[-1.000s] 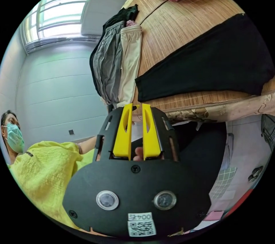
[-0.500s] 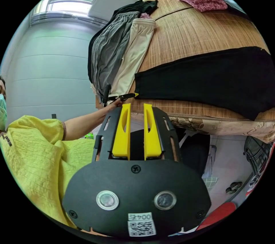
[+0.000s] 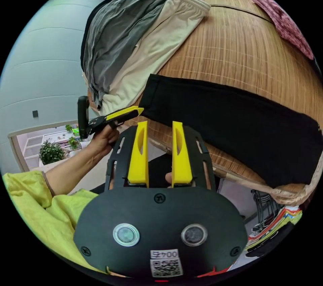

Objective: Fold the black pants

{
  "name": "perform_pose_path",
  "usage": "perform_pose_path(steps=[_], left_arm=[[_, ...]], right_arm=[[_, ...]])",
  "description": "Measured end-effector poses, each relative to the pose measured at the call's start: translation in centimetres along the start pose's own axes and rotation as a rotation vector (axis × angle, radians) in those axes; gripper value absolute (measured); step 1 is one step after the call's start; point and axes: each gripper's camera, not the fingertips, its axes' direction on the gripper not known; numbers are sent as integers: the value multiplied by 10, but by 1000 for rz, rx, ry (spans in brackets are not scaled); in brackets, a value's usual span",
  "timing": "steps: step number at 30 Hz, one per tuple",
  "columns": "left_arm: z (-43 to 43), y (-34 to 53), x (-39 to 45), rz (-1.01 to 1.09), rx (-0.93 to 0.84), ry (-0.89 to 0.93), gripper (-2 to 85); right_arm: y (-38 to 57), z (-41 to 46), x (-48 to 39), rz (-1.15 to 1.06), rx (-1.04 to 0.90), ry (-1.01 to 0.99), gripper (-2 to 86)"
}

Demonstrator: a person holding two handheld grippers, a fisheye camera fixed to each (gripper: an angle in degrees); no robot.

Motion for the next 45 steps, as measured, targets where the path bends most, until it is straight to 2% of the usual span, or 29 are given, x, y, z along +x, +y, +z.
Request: perform_pose_path(steps=[5,11,15,16,20,26,29,33,45], left_arm=[[4,15,35,43,41,-67,26],[12,28,55,85,52,-116,27],[18,35,60,79,52,-108,27],[20,38,64,88,55,-105,26],[21,45,83,169,58,-72,24],[-6,51,124,350,89,106,12],[-6,51,146,414,80,71,7],[18,43,163,383,39,38,3],[157,-7,283,419,-139,-81,1]], right_arm=[[-61,21,-51,-98,-63,158,143],[-109,65,-94,-202,-236,347,177],[-119,86,-99,-240,-317,441,106],[-118,86,-96,-264,-343,430,74],[-108,63,-79,-226,-314,345,54],[-61,-27,-34,-145,-127,196,53],[-31,-75,2,-100,-36,157,53],[7,-129,67,-26,44,91,52],[83,-226,257,92,54,79,52]])
